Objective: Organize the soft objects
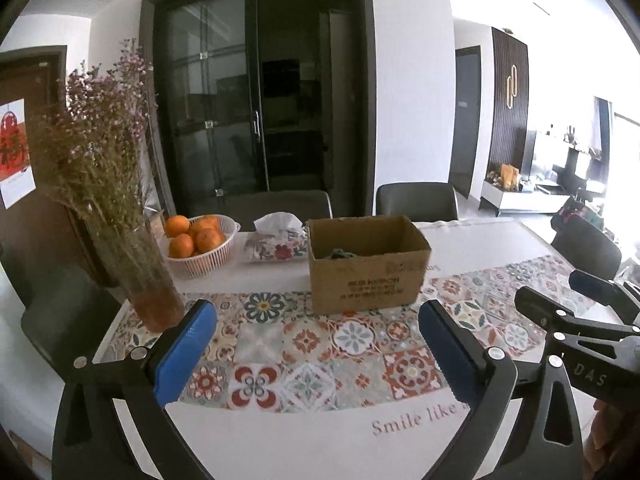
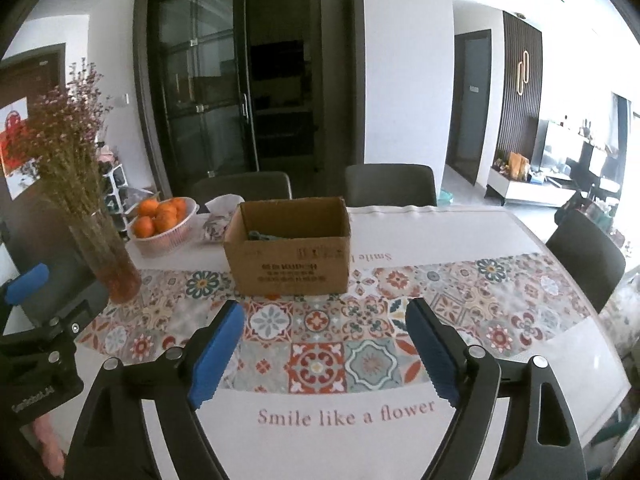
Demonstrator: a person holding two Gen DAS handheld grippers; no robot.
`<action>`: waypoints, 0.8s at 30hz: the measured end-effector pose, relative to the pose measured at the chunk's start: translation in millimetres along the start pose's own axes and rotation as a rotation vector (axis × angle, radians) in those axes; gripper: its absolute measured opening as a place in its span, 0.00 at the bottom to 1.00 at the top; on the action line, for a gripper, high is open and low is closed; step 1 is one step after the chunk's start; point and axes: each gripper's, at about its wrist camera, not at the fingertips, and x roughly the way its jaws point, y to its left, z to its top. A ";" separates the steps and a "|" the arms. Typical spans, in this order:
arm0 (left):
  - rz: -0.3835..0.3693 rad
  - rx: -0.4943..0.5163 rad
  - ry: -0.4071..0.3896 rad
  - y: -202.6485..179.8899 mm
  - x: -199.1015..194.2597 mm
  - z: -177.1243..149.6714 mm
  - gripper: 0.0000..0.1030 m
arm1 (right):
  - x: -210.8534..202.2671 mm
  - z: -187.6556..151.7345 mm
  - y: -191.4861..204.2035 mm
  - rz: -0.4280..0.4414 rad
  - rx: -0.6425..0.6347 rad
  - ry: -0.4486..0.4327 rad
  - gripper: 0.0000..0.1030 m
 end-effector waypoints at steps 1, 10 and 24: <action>0.001 -0.001 0.000 -0.8 -5.3 -3.8 1.00 | -4.9 -2.9 -0.8 0.001 -0.004 -0.002 0.82; 0.039 -0.016 -0.001 -13.7 -60.3 -39.6 1.00 | -59.6 -39.0 -11.0 0.027 -0.011 -0.012 0.82; 0.053 -0.010 -0.031 -28.8 -130.0 -75.6 1.00 | -123.0 -80.9 -25.1 0.031 0.017 -0.051 0.89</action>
